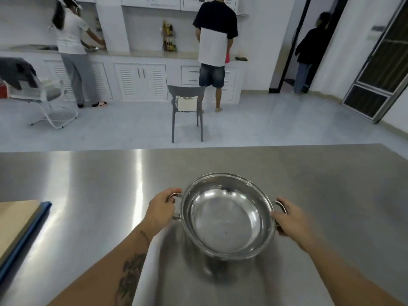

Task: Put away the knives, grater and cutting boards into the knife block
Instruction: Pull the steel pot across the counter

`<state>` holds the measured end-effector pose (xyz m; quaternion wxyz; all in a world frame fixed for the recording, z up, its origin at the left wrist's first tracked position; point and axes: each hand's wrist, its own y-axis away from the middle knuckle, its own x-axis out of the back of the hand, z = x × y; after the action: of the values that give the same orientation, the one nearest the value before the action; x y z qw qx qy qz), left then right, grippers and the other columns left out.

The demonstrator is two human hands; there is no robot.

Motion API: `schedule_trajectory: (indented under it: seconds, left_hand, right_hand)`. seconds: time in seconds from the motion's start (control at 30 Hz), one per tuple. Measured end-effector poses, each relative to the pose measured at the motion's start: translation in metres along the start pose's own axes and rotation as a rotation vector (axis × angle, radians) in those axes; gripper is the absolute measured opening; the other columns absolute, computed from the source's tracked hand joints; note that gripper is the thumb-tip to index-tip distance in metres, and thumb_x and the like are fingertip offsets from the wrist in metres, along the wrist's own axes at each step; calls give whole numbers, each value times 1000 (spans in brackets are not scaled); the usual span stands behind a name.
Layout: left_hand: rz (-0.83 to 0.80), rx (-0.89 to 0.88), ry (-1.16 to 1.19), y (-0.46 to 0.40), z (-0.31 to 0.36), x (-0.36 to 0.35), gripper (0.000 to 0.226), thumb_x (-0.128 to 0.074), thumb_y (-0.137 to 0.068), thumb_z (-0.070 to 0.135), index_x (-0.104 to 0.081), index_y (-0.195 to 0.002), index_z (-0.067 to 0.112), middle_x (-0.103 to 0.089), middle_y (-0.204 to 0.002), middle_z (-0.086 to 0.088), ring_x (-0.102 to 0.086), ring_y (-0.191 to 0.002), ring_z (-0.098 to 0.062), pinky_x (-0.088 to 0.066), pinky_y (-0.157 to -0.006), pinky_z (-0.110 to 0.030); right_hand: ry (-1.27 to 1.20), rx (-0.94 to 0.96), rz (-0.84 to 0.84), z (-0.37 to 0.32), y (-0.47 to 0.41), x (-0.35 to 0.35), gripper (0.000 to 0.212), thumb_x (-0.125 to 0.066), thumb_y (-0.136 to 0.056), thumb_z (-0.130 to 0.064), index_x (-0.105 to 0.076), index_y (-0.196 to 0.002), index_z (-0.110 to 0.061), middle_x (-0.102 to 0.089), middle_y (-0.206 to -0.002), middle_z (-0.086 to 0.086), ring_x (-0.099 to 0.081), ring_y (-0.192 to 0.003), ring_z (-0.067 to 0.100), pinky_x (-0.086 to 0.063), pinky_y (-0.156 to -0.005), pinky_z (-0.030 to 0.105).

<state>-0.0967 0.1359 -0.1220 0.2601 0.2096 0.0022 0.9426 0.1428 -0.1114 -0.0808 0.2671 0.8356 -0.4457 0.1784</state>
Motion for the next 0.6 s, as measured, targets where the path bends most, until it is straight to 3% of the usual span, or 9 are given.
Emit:
schedule_trajectory:
  seconds: [0.07, 0.13, 0.27, 0.37, 0.47, 0.6]
  left_hand:
    - [7, -16, -8, -1, -9, 40, 46, -37, -96, 0, -68, -108, 31, -63, -102, 4, -59, -80, -15, -58, -70, -33]
    - [16, -25, -1, -1, -18, 79, 49, -36, -93, -1, -70, -102, 34, -66, -103, 3, -60, -86, -17, -61, -74, -46]
    - [47, -35, -26, 0, -30, 148, 48, -37, -93, -2, -70, -104, 31, -67, -104, 4, -59, -94, -20, -60, -73, -52]
    - [89, -48, -47, 7, -35, 184, 48, -36, -93, -2, -70, -108, 29, -66, -107, 2, -59, -100, -23, -60, -76, -50]
    - [194, -40, -72, 24, -44, 213, 49, -36, -92, -4, -69, -110, 27, -65, -107, 0, -59, -98, -21, -58, -77, -45]
    - [295, -13, -36, 47, -55, 253, 52, -37, -89, -5, -71, -106, 31, -67, -102, 1, -60, -91, -22, -59, -77, -50]
  right_hand:
    - [-11, 27, 0, -17, 24, -26, 34, -66, -84, -10, -62, -118, -10, -65, -81, 14, -58, -56, 26, -57, -58, 42]
    - [-31, 55, -3, -31, 42, -53, 44, -66, -84, -12, -59, -128, -14, -66, -80, 11, -58, -55, 24, -54, -53, 35]
    - [-61, 139, -32, -56, 66, -98, 56, -67, -83, -17, -53, -137, -22, -70, -90, 5, -59, -50, 19, -53, -52, 32]
    - [-47, 216, -25, -76, 76, -123, 63, -66, -77, -27, -52, -138, -27, -70, -108, 1, -64, -54, 15, -59, -63, 38]
    - [-48, 295, -56, -90, 79, -145, 73, -62, -65, -43, -51, -136, -34, -66, -123, -6, -63, -77, 16, -58, -85, 50]
    - [-38, 412, -84, -113, 93, -176, 69, -61, -64, -46, -55, -132, -34, -70, -117, -5, -65, -81, 20, -58, -85, 50]
